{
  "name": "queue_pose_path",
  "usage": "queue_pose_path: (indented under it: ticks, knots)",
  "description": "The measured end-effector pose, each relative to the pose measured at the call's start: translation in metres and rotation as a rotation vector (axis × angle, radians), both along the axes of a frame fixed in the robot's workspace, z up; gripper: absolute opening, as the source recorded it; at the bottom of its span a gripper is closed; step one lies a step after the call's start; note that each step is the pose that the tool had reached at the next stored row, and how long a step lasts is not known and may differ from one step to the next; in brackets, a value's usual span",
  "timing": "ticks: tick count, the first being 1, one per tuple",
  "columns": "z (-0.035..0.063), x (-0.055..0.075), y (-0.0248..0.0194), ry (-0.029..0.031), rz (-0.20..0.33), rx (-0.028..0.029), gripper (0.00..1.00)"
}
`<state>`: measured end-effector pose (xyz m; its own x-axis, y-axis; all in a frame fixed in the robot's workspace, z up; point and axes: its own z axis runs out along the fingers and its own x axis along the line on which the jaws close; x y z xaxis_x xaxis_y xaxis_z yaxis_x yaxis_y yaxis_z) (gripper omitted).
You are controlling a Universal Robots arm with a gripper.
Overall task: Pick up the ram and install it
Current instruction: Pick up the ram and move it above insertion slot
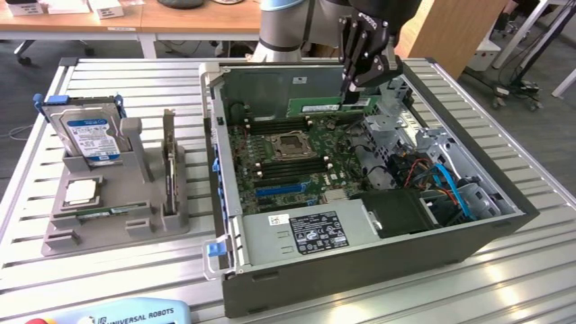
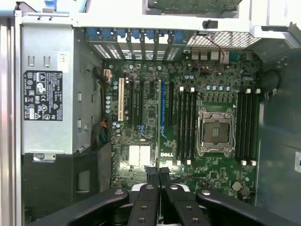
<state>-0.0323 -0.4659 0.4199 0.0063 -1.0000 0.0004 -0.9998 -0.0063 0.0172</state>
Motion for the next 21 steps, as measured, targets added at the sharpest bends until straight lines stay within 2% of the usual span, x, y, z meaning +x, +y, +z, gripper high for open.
queue_pose_path:
  ticks: [6, 12, 16, 21]
  knots:
    - [-0.0028, 0.000, 0.0164, 0.0000, 0.000, 0.0002, 0.11]
    - [-0.0059, 0.000, 0.0293, 0.0000, 0.000, 0.0003, 0.11]
    - [-0.0075, 0.000, 0.0345, 0.0000, 0.000, 0.0001, 0.11]
    - [-0.0080, 0.000, 0.0350, 0.0000, 0.000, 0.0001, 0.11]
